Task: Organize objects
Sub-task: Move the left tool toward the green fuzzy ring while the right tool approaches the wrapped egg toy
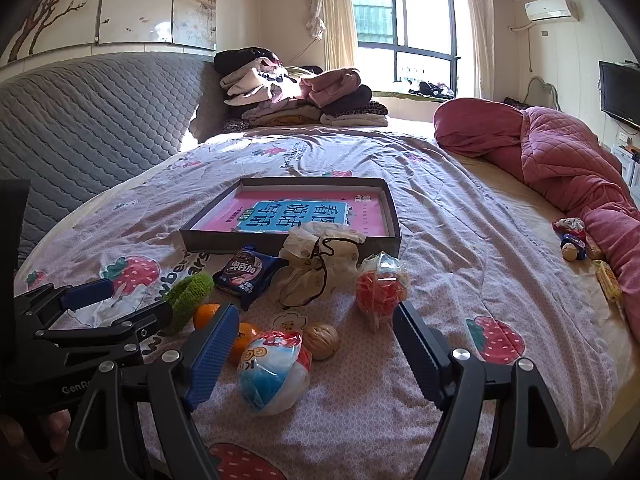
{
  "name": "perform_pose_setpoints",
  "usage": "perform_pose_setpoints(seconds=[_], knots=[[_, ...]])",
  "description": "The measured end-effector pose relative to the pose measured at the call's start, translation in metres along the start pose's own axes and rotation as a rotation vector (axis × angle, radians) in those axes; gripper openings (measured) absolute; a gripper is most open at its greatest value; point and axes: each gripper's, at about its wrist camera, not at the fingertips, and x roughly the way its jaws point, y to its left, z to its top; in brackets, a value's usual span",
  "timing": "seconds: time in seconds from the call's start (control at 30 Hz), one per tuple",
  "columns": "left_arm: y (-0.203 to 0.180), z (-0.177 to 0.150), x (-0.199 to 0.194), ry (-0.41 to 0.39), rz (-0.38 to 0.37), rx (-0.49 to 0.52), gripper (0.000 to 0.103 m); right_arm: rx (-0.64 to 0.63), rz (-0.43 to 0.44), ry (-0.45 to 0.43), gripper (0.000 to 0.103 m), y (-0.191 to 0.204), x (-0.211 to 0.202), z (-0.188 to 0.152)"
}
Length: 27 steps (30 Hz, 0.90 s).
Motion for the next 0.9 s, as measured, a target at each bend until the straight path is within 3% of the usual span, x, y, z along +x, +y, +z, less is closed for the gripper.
perform_pose_setpoints(seconds=[0.37,0.9], knots=[[-0.001,0.000,-0.005,-0.002,-0.001,0.002,0.082,0.002,-0.001,-0.007,0.079,-0.001,-0.004,0.000],[0.008,-0.011,0.003,0.060,-0.009,-0.012,0.082,-0.008,0.014,0.027,0.079,0.004,-0.003,-0.005]])
